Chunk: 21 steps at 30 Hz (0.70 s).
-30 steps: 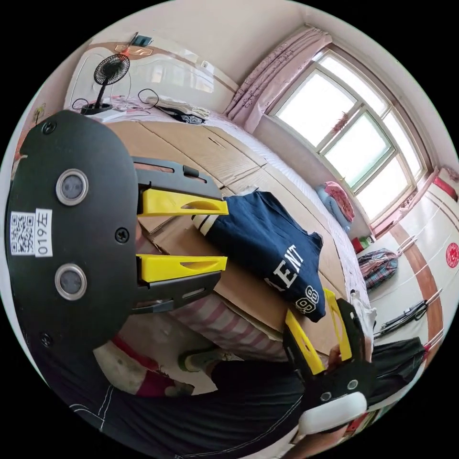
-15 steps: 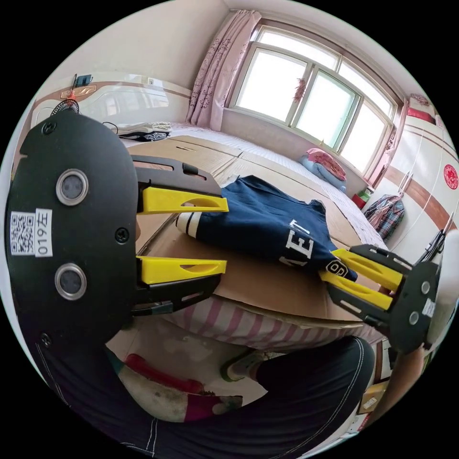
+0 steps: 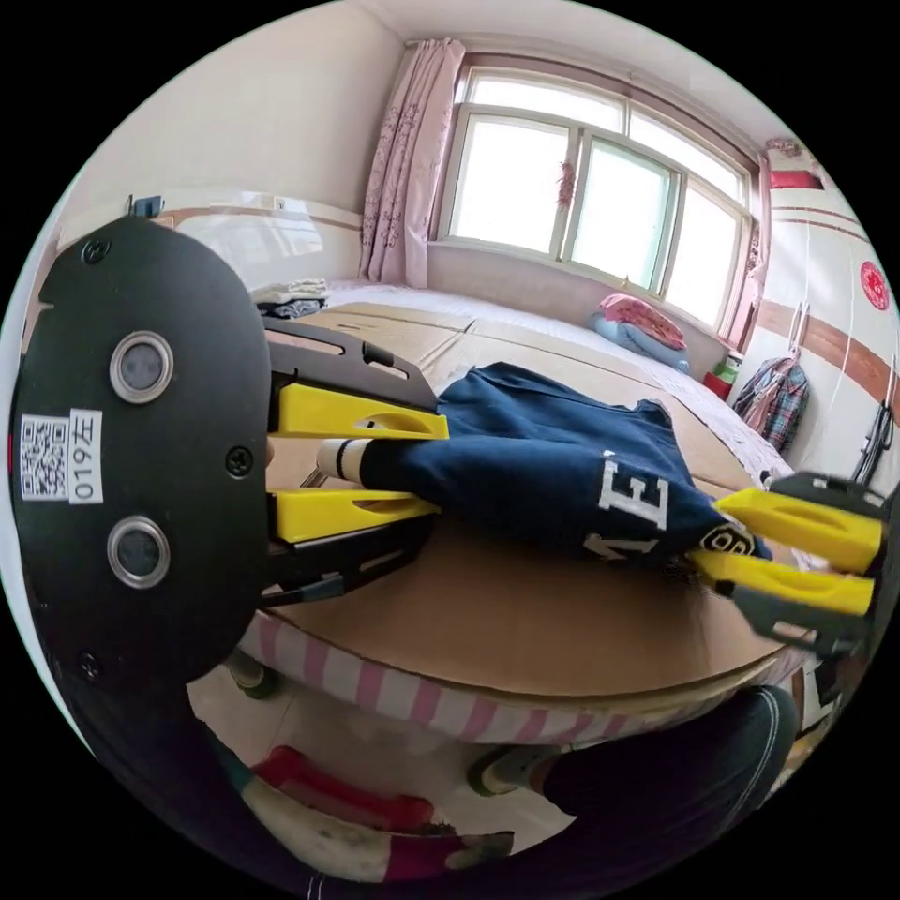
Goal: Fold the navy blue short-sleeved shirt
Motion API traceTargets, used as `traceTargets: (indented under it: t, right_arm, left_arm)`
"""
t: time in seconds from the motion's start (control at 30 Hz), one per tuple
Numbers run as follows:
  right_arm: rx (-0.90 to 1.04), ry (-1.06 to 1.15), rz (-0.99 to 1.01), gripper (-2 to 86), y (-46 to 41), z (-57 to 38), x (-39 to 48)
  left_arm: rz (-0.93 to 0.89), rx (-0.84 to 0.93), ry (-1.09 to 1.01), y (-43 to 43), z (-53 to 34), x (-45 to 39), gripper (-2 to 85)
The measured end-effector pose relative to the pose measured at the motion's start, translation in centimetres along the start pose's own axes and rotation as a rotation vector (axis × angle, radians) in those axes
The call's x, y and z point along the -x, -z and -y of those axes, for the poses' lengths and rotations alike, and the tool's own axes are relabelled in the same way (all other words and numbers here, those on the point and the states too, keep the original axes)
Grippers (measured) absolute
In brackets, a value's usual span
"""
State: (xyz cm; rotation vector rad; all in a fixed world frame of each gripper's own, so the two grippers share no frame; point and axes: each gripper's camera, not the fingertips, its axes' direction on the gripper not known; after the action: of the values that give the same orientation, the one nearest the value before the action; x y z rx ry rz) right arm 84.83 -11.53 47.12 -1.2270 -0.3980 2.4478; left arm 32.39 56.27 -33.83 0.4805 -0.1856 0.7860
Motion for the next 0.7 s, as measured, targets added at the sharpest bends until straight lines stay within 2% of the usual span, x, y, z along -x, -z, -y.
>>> traceTargets:
  t: [0.13, 0.27, 0.5, 0.63, 0.7]
  right_arm:
    - [0.06, 0.067, -0.194, 15.6, -0.7, 2.3, 5.0]
    - [0.112, 0.172, -0.317, 16.2, -1.3, 5.4, 8.8]
    - [0.216, 0.204, -0.45, 15.5, -2.6, 12.0, 12.1]
    - [0.263, 0.269, -0.523, 12.1, -3.3, 15.2, 15.5]
    - [0.268, 0.285, -0.516, 11.0, -3.1, 16.3, 16.4]
  left_arm:
    - [-0.142, -0.008, 0.085, -0.5, -0.1, 4.2, 3.9]
    - [-0.182, -0.04, 0.128, -0.5, -0.6, 7.9, 2.9]
    - [-0.324, -0.09, 0.221, -1.2, -2.3, 14.2, 2.5]
    - [-0.304, -0.098, 0.167, -1.2, -3.5, 14.4, 3.5]
    - [-0.207, -0.093, 0.067, -1.1, -4.3, 12.8, 4.9]
